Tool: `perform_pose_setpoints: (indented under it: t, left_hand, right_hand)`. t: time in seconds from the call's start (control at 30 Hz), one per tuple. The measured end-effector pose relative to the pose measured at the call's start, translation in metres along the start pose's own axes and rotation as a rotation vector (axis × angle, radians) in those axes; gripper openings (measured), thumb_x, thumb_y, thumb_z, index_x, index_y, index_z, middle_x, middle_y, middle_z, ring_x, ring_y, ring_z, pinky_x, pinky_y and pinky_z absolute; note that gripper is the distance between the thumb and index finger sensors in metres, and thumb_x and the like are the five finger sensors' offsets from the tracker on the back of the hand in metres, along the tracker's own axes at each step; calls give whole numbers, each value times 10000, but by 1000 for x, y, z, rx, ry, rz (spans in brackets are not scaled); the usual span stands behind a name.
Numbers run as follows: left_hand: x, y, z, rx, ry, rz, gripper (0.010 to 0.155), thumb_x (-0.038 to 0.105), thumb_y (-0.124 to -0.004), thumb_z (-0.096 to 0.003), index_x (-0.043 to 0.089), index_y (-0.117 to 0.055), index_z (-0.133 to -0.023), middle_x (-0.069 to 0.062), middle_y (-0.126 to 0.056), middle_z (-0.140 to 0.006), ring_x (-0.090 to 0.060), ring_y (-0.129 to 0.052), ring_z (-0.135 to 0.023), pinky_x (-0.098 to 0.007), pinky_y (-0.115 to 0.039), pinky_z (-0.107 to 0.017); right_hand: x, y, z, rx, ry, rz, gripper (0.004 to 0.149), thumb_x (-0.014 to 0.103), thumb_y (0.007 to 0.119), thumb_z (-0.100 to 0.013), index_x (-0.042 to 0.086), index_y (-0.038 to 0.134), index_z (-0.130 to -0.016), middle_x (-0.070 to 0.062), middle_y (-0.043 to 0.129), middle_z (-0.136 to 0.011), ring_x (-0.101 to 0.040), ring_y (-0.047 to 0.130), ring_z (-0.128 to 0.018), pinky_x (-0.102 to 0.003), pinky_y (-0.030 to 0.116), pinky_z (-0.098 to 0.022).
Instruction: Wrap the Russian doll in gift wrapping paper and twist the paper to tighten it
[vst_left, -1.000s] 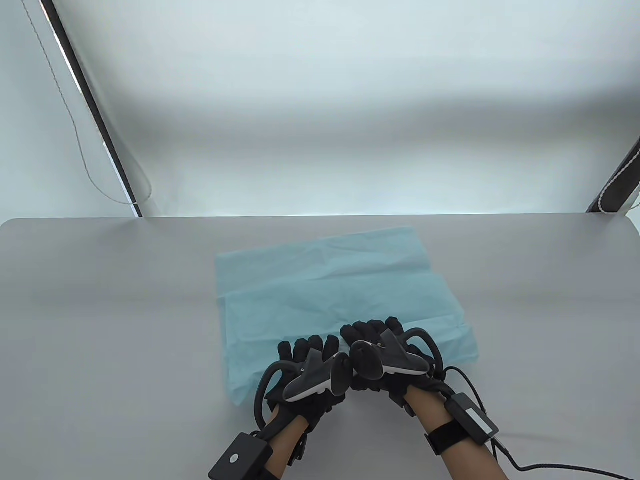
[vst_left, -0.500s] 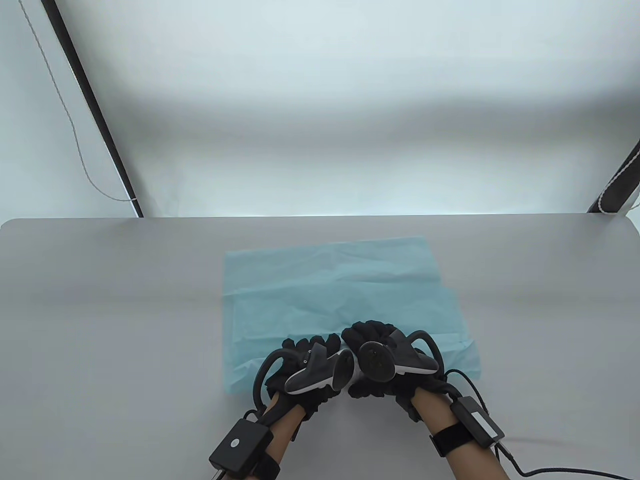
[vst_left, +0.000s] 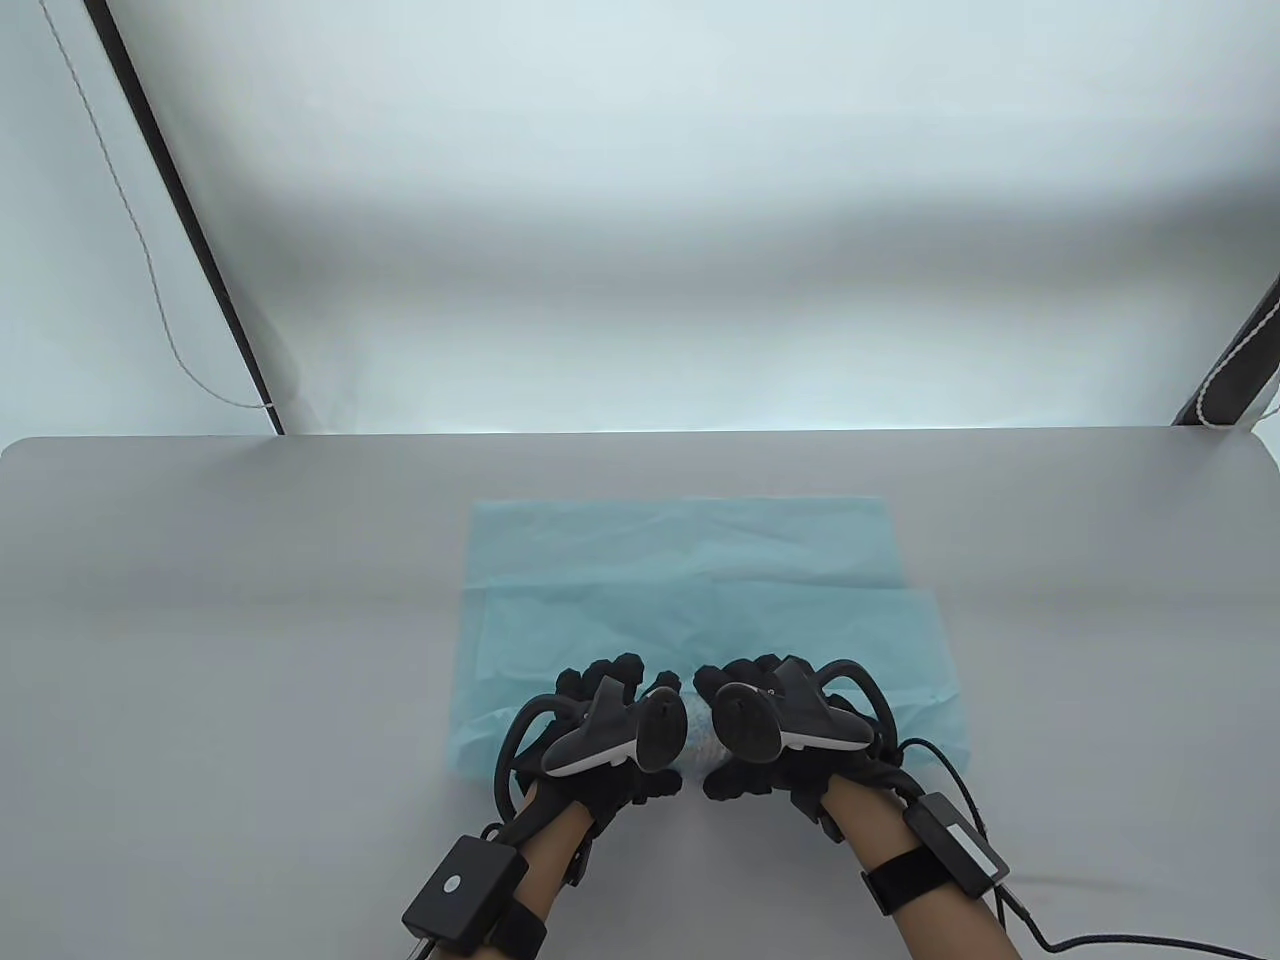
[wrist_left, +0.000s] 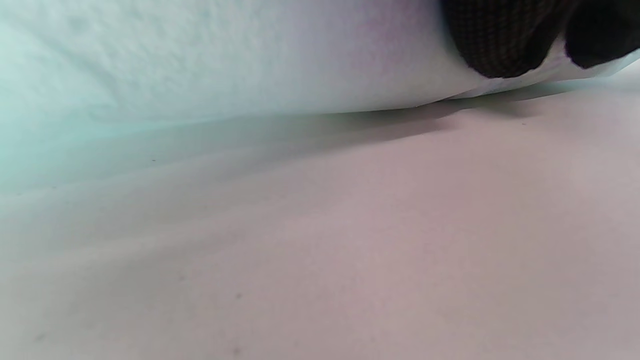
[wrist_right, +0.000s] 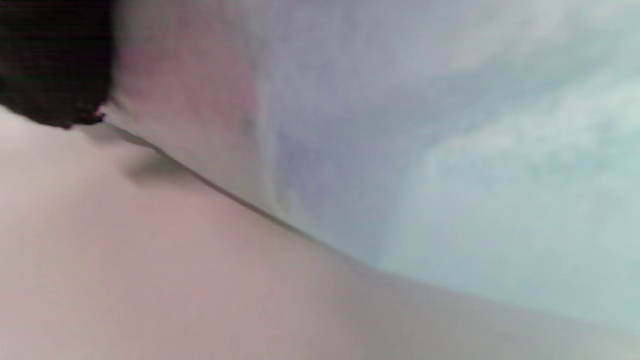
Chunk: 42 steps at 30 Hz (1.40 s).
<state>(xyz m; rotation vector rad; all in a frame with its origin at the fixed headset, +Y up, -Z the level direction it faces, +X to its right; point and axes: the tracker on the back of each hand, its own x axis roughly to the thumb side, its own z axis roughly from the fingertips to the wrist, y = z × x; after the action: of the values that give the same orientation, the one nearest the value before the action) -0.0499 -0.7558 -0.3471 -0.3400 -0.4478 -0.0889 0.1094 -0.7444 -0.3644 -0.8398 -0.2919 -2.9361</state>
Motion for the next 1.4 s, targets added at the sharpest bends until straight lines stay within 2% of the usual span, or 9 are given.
perform_pose_setpoints:
  t: [0.13, 0.27, 0.53, 0.73, 0.97, 1.13, 1.2, 1.3, 1.4]
  left_hand:
    - [7, 0, 2, 11, -29, -85, 1111, 592, -858, -443, 218, -70, -1131, -200, -158, -1262, -475, -313, -1144, -718, -302, -773]
    - [-1, 0, -2, 63, -21, -2, 1025, 596, -891, -431, 296, -216, -1141, -116, -523, -1243, -406, -655, -1065, -664, -513, -744]
    - [-21, 1, -2, 11, -105, 139, 1018, 669, -946, -357, 380, -368, -1144, -53, -717, -1185, -348, -797, -959, -588, -648, -679]
    - [-28, -2, -5, -32, -112, 197, 1002, 681, -918, -379, 382, -345, -1144, -42, -703, -1196, -334, -784, -981, -587, -640, -691]
    - [-23, -4, -3, -62, -113, 216, 1014, 673, -867, -419, 306, -284, -1163, -115, -647, -1202, -372, -732, -992, -638, -577, -716]
    - [-10, -1, 5, 21, -56, 68, 1072, 626, -832, -437, 251, -121, -1146, -173, -246, -1280, -451, -360, -1136, -733, -325, -762]
    - [-6, -1, 6, 39, -57, 24, 1107, 609, -845, -437, 235, -64, -1126, -182, -203, -1281, -477, -318, -1162, -729, -289, -774]
    - [0, -2, 3, 68, -49, -102, 1141, 629, -856, -419, 226, -52, -1121, -195, -311, -1280, -558, -446, -1137, -717, -356, -779]
    - [2, -1, -1, 122, -29, -108, 1066, 599, -878, -429, 229, -167, -1133, -175, -501, -1227, -445, -733, -1026, -667, -543, -746]
  right_hand:
    - [-1, -1, -1, 18, 0, -29, 1105, 752, 893, -398, 127, 503, -1222, -193, 763, -1141, -430, 722, -1026, -677, 574, -779]
    - [-6, 1, -2, 29, -2, -110, 1119, 747, 892, -409, 113, 473, -1230, -191, 759, -1151, -427, 719, -1040, -681, 584, -772]
    - [9, 5, 12, 49, -15, -28, 1144, 748, 853, -424, 125, 372, -1253, -237, 639, -1215, -474, 612, -1104, -690, 552, -782]
    - [18, 8, 31, 15, 1, 185, 1197, 668, 879, -453, 78, 200, -1242, -270, 523, -1232, -483, 568, -1084, -660, 538, -797]
    - [8, 12, 26, -55, 4, 122, 1134, 644, 925, -432, 128, 307, -1231, -212, 630, -1194, -430, 655, -1058, -644, 573, -791]
    - [-1, 12, 23, -22, 33, 28, 1133, 676, 918, -423, 118, 355, -1232, -205, 699, -1164, -416, 723, -1022, -640, 602, -778]
    - [-6, 12, 21, -4, 46, -21, 1135, 682, 914, -426, 105, 363, -1232, -209, 710, -1159, -420, 732, -1012, -642, 606, -774]
    - [-11, 13, 20, 33, 54, -94, 1144, 679, 903, -448, 74, 329, -1232, -223, 689, -1168, -435, 716, -1018, -647, 596, -776]
    - [-12, 14, 21, 36, 47, -110, 1145, 674, 882, -464, 63, 292, -1233, -217, 663, -1194, -448, 693, -1047, -656, 587, -780]
